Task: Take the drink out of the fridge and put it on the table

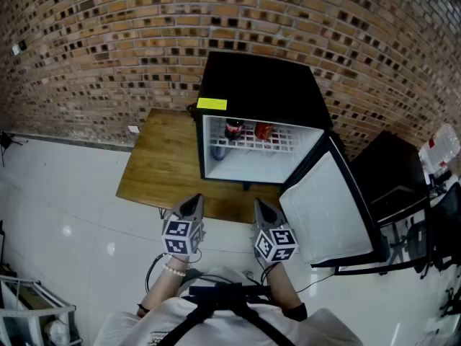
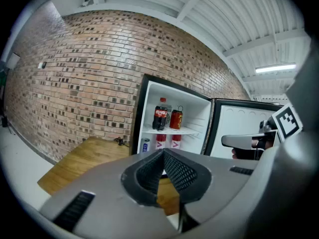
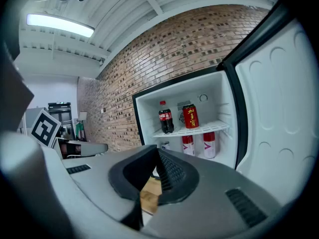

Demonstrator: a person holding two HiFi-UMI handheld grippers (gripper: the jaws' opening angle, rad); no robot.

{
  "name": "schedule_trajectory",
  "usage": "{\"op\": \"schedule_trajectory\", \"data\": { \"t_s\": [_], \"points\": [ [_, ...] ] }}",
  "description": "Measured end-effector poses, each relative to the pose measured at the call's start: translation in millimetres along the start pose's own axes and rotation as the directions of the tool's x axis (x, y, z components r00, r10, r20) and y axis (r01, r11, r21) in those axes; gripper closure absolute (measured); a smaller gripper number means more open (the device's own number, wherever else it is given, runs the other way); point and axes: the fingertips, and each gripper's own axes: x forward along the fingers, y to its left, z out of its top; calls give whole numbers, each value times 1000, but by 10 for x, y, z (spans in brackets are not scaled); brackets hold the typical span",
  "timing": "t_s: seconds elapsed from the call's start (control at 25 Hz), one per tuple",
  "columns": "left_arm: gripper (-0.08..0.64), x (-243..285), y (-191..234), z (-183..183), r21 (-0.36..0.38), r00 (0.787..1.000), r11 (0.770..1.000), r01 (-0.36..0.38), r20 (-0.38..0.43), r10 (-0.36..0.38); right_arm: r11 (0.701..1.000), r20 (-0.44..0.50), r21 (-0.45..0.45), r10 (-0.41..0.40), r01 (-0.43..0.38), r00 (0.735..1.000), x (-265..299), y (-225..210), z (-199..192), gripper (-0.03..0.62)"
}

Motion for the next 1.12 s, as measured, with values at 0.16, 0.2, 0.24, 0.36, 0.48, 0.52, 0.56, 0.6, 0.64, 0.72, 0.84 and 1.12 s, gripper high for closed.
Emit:
{"op": "schedule_trajectory", "data": {
  "t_s": [0.16, 0.2, 0.24, 0.36, 0.48, 0.52, 0.56, 0.6, 0.64, 0.72, 0.84, 1.12],
  "points": [
    [558, 4, 45, -3, 1, 1000, 1000, 0, -2, 0, 1000, -2, 1, 9, -9, 1000, 119, -12, -4, 569],
    [558, 3, 61, -8, 1, 1000, 1000, -2, 0, 2, 1000, -1, -3, 10, -10, 1000, 169, -24, 19, 568],
    [557, -1, 79, -14, 1, 1000, 1000, -4, 0, 4, 1000, 3, -9, 14, -14, 1000, 231, -36, 61, 563],
    [558, -27, 138, -24, -3, 1000, 1000, -14, -2, 14, 998, 18, -44, 36, -36, 999, 487, -69, 254, 518],
    [557, -57, 182, 3, -10, 1000, 1000, -23, 7, 23, 996, 21, -51, 75, -74, 997, 817, -132, 464, 483],
    [558, -68, 208, 15, -11, 1000, 1000, -28, 11, 29, 995, 20, -51, 89, -88, 996, 939, -147, 543, 443],
    [558, -77, 242, 27, -14, 999, 999, -35, 16, 35, 993, 19, -60, 101, -100, 995, 1062, -154, 626, 396],
    [558, -85, 281, 35, -17, 999, 999, -42, 21, 43, 991, 18, -77, 110, -109, 994, 1186, -151, 710, 383],
    [558, -92, 318, 38, -21, 999, 999, -49, 23, 50, 989, 16, -96, 118, -116, 993, 1305, -140, 789, 358],
    [557, -102, 372, 32, -27, 998, 998, -59, 24, 60, 983, 12, -132, 130, -128, 991, 1524, -109, 921, 293],
    [558, -112, 426, 14, -33, 998, 997, -63, 19, 64, 976, 13, -184, 122, -117, 992, 1801, -74, 1067, 256],
    [558, -154, 602, -2, -43, 997, 996, -75, 5, 75, 973, 33, -218, 80, -71, 996, 2327, -78, 1319, 244]
  ]
}}
